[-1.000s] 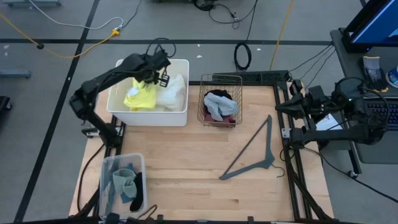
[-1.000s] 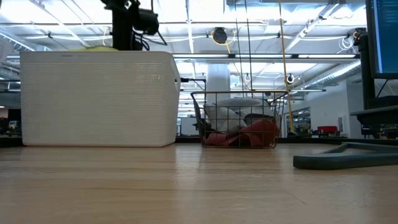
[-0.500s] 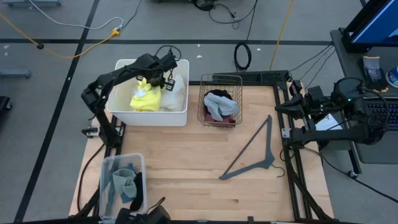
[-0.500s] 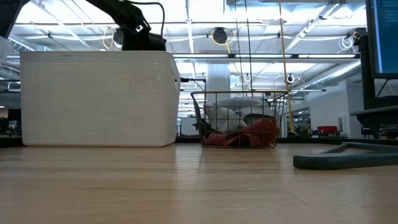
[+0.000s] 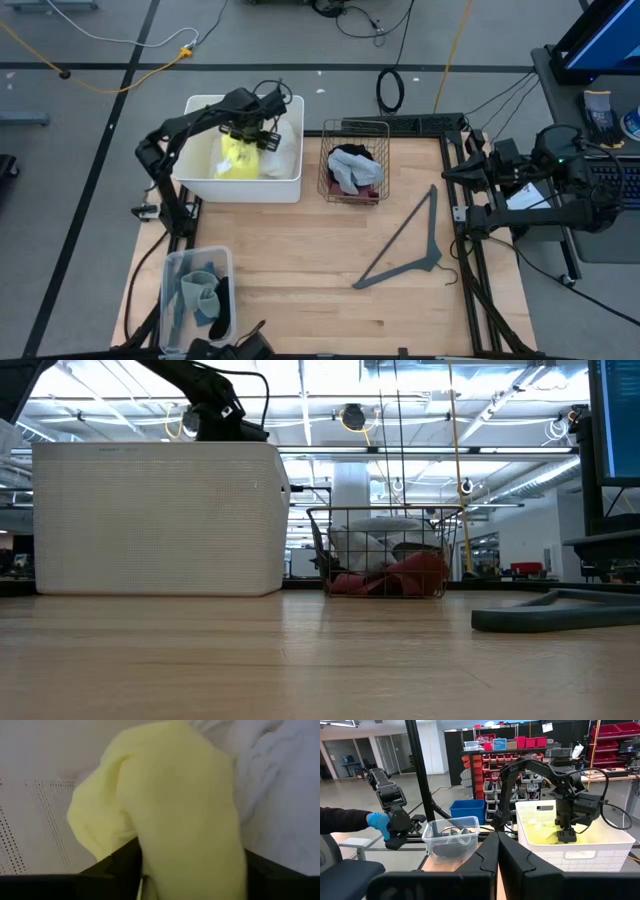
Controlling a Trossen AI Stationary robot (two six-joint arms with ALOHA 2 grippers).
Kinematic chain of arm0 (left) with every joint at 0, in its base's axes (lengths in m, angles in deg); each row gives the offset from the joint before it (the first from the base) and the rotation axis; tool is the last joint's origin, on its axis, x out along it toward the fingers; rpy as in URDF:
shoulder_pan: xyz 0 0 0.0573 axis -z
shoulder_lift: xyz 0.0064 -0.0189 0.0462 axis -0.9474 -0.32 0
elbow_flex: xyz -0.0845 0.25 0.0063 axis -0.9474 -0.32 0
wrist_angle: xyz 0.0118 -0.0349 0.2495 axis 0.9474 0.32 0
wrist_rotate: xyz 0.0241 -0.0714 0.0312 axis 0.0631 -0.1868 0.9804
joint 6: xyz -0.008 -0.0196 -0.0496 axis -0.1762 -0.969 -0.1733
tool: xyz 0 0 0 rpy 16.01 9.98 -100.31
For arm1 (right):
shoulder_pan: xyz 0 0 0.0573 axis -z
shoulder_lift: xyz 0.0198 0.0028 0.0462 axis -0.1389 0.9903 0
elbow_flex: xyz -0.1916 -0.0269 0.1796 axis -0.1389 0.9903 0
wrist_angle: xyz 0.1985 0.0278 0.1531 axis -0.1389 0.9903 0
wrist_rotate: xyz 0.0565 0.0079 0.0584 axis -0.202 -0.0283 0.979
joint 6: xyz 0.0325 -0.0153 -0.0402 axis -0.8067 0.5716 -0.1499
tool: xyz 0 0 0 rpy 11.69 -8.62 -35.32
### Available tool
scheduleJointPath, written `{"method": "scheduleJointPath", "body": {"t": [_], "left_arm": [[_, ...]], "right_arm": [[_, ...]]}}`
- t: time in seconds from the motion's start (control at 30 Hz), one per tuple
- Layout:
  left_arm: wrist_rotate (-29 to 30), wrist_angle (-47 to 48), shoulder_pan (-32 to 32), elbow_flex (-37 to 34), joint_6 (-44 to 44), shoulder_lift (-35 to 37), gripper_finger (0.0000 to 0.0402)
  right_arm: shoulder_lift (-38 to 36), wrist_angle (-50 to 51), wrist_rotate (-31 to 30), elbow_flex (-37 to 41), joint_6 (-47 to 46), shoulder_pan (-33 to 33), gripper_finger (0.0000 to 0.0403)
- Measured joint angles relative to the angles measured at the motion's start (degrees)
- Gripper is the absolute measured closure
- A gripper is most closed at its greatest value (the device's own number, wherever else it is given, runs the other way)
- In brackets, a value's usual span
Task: Pick & Place Cloths
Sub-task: Put the yellow t-shirt into the white bin, then return to Home Position
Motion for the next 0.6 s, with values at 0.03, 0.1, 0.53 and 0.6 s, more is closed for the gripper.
{"method": "scheduleJointPath", "body": {"t": [0.03,0.1,0.53,0.6], "left_arm": [[-0.5,0.4,0.0,0.0,0.2,0.4,0.0170],[-2.5,1.7,-0.1,0.0,0.8,1.5,0.0146],[-12.7,-3.3,4.3,0.0,8.0,20.3,0.0066],[-12.7,-6.6,6.5,0.0,10.0,24.1,0.0065]], "right_arm": [[0.0,0.0,0.0,0.0,0.0,0.0,0.0402],[0.0,0.0,0.0,0.0,0.0,0.0,0.0402],[0.0,0.4,0.0,0.0,0.0,0.0,0.0401],[0.0,0.9,0.0,0.0,0.1,0.0,0.0401]]}}
